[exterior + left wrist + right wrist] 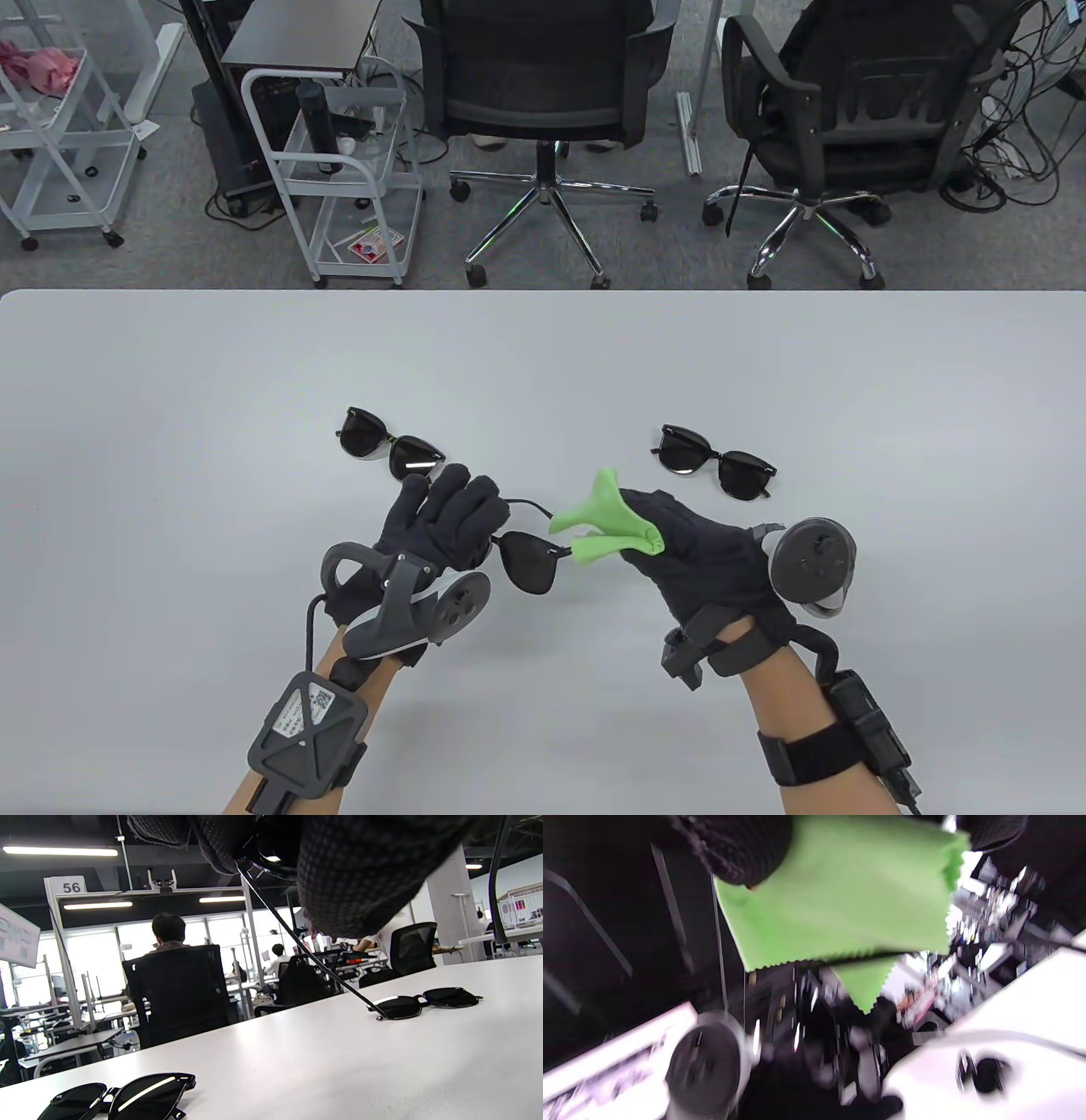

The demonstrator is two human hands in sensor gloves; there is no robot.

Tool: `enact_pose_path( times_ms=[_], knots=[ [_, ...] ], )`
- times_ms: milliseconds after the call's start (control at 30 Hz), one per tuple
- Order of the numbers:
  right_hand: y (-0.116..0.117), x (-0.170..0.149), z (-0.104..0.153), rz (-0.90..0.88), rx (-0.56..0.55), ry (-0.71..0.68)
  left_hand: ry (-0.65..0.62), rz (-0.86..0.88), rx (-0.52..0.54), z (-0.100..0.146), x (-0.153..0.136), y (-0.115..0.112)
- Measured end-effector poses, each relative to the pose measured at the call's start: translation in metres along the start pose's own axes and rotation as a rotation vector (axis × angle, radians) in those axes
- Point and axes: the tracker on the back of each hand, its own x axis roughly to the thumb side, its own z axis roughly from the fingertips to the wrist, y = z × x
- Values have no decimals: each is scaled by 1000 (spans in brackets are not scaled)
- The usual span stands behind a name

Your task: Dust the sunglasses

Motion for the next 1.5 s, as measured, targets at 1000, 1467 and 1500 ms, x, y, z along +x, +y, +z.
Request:
enact_pose_path(
  times_ms=[1000, 1467, 1500],
  knots=[
    [42, 20, -12, 303, 129, -40, -167, 30, 196, 8, 52, 33],
    [12, -12, -6, 379, 70, 123, 28, 167, 150, 4, 2, 22],
    [9, -15, -5, 361, 63, 133, 32, 171, 146, 5, 0, 21]
  ],
)
